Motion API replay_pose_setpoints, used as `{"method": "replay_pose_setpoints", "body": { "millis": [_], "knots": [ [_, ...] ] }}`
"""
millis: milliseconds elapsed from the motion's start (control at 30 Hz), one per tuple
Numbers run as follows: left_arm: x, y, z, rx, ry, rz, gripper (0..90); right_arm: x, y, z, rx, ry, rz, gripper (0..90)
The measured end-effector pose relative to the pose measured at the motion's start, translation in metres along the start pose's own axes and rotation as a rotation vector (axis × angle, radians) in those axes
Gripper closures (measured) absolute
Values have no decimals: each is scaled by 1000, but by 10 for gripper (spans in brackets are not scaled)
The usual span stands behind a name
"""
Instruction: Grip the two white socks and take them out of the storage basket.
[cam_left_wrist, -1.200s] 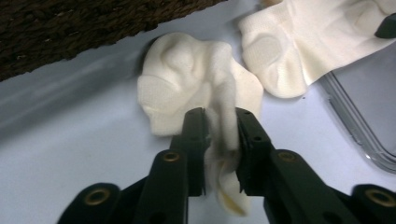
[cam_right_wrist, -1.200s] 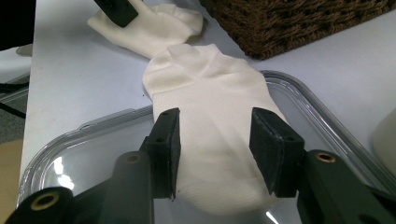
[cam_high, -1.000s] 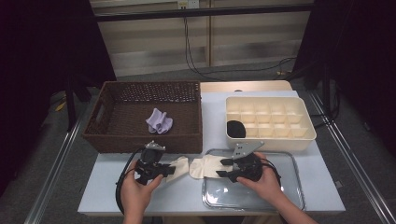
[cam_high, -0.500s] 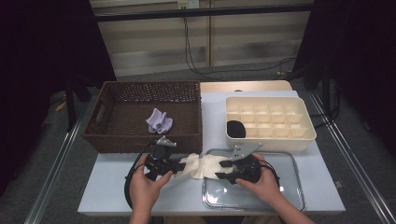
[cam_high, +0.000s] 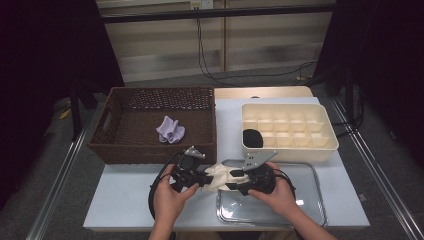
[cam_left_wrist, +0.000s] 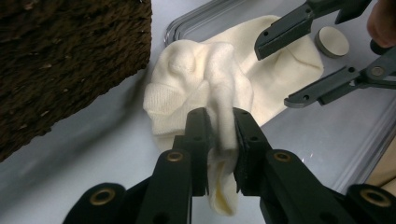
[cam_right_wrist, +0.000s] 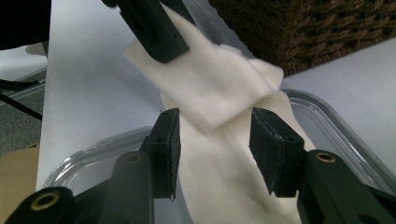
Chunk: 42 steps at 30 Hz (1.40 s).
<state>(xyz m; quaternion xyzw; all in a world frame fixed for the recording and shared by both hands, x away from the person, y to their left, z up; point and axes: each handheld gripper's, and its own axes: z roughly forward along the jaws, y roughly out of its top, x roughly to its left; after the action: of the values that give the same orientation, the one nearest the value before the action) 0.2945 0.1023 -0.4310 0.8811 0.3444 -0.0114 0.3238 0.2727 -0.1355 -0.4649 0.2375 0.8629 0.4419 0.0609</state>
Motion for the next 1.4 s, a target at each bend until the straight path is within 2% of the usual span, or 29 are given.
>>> {"method": "replay_pose_setpoints", "body": {
  "millis": [133, 300, 333, 367, 400, 533, 633, 667, 700, 733, 767, 800, 833, 967, 1000, 1100, 1200, 1267, 1367, 1400],
  "knots": [
    [-2, 0, 4, 5, -8, 14, 772, 2, 6, 4, 6, -2, -19, 543],
    [-2, 0, 4, -16, -14, -15, 746, 7, 10, 8, 12, 2, -33, 551],
    [-3, 0, 4, -34, -17, -31, 744, 10, 11, 12, 16, 12, -52, 552],
    [-1, 0, 3, -22, -18, -13, 746, 11, 12, 14, 20, 11, -58, 552],
    [-1, 0, 3, -22, -18, -13, 747, 12, 12, 16, 26, 7, -68, 552],
    [-2, 0, 4, -44, -27, -30, 730, 14, 13, 23, 44, 3, -76, 555],
    [-2, 0, 5, -43, -31, -34, 691, 14, 11, 27, 56, 0, -87, 568],
    [-2, 0, 5, -46, -31, -37, 691, 14, 10, 29, 62, -4, -84, 589],
    [-1, 0, 6, -47, -31, -32, 652, 15, 10, 30, 69, -21, -101, 674],
    [-1, 0, 6, -47, -31, -32, 616, 15, 10, 30, 69, -21, -101, 674],
    [-1, -1, 6, -50, -24, -22, 576, 14, 12, 29, 70, -18, -103, 770],
    [1, -1, 5, -67, 7, -4, 524, 14, 12, 29, 69, -9, -86, 826],
    [2, -2, 3, -80, 13, -6, 477, 13, 13, 28, 68, -1, -82, 845],
    [7, -5, -3, -112, 35, -21, 425, 12, 14, 27, 75, 5, -81, 876],
    [12, -9, -8, -118, 48, -40, 425, 13, 13, 27, 78, 6, -79, 877],
    [18, -15, -14, -131, 43, -73, 452, 13, 13, 27, 74, 7, -72, 880],
    [22, -19, -19, -132, 37, -93, 487, 12, 12, 27, 69, 12, -72, 881],
    [24, -21, -22, -138, 56, -99, 527, 12, 11, 27, 71, 11, -60, 883],
    [29, -25, -23, -117, 60, -104, 547, 12, 11, 26, 70, 12, -60, 882],
    [31, -29, -18, -93, 66, -111, 577, 12, 10, 26, 70, 10, -60, 882]
  ]
}}
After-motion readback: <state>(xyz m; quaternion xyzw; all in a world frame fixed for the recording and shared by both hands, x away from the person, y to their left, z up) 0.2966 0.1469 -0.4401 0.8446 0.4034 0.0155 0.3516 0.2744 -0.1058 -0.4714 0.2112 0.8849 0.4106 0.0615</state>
